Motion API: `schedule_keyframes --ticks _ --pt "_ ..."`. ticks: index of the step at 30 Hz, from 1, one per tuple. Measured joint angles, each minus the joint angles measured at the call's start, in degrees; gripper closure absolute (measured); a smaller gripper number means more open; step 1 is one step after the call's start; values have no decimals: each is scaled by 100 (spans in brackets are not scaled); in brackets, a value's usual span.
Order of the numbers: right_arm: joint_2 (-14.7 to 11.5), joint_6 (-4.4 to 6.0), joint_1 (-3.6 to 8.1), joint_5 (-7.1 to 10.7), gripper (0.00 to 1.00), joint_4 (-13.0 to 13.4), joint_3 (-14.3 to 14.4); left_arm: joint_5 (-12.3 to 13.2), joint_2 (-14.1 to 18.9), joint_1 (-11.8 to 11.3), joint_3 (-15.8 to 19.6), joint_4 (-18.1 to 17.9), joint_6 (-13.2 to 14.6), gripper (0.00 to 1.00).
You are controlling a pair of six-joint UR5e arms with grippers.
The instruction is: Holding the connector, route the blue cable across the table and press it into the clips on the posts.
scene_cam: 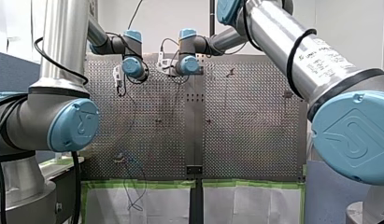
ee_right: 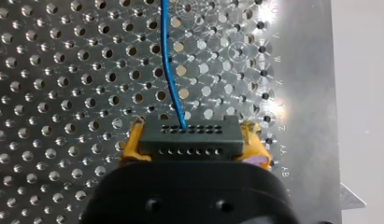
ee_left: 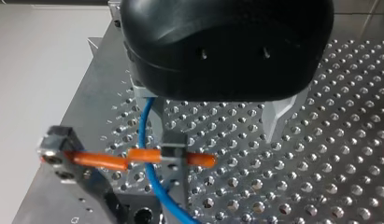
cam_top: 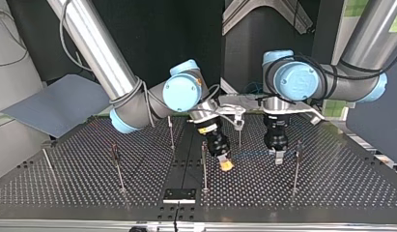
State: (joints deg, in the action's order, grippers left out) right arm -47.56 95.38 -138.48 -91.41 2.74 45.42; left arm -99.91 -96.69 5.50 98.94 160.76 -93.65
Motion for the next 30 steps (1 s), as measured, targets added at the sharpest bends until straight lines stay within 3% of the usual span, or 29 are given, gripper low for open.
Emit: schedule_keyframes --ticks 1,2,3,4,5,6,15,22,30 --pt "1 0 0 0 100 0 0 -16 0 4 -2 -5 22 40" --pt "3 0 0 0 100 -2 0 -37 0 9 -3 -10 42 40" --pt "5 0 0 0 100 -4 0 -73 0 17 -3 -16 64 56" --pt "8 0 0 0 100 -5 0 -108 0 23 -2 -19 75 79" --pt "9 0 0 0 100 -7 2 -151 -1 29 -1 -21 84 79" --pt "11 0 0 0 100 -7 2 -214 -1 38 -1 -23 89 100" --pt "20 2 -14 0 100 -39 44 -453 -1 99 10 34 -65 100" --pt "22 0 -5 -8 100 -35 279 -692 29 183 229 220 -185 100" --pt "22 0 23 -9 100 -35 656 -715 220 252 642 -114 -208 100"
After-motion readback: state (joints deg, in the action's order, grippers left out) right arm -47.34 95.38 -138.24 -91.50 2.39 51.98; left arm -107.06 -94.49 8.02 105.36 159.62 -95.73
